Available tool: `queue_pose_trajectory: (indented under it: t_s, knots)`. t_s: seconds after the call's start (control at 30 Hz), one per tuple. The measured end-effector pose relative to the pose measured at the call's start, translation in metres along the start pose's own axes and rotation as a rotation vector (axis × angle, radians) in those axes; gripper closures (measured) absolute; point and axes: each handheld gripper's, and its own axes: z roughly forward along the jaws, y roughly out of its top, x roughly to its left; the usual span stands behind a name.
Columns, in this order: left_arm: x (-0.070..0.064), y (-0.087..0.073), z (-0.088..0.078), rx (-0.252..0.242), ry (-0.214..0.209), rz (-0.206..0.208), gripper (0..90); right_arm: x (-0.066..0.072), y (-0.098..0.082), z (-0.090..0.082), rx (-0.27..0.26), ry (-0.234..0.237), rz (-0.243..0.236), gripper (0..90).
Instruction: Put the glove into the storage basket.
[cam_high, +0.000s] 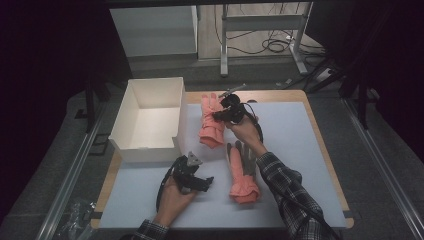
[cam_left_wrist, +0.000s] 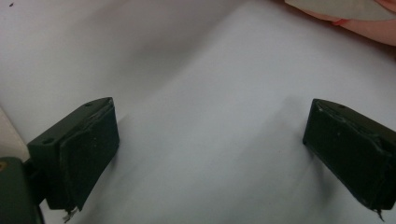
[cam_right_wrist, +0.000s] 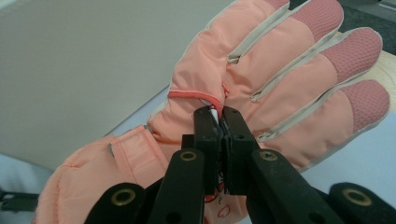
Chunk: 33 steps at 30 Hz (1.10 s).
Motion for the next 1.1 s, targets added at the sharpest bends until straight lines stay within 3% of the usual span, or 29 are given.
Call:
queue_pose_trajectory:
  t_s: [0.33, 0.63, 0.87, 1.1]
  knots:
    - [0.0, 0.0, 0.0, -0.001, 0.0, -0.001, 3.6, 0.01, 0.001, -0.025, -0.009, 0.038, -0.014, 85.8]
    - [0.0, 0.0, 0.0, 0.002, -0.001, 0.004, 3.6, 0.021, -0.009, -0.056, -0.022, 0.077, -0.029, 85.7]
    - [0.0, 0.0, 0.0, -0.003, 0.002, 0.001, 3.6, 0.024, -0.025, -0.083, -0.03, 0.087, -0.023, 85.6]
    - [0.0, 0.0, 0.0, -0.002, 0.002, 0.0, 3.6, 0.027, -0.054, -0.113, -0.016, 0.073, -0.019, 85.5]
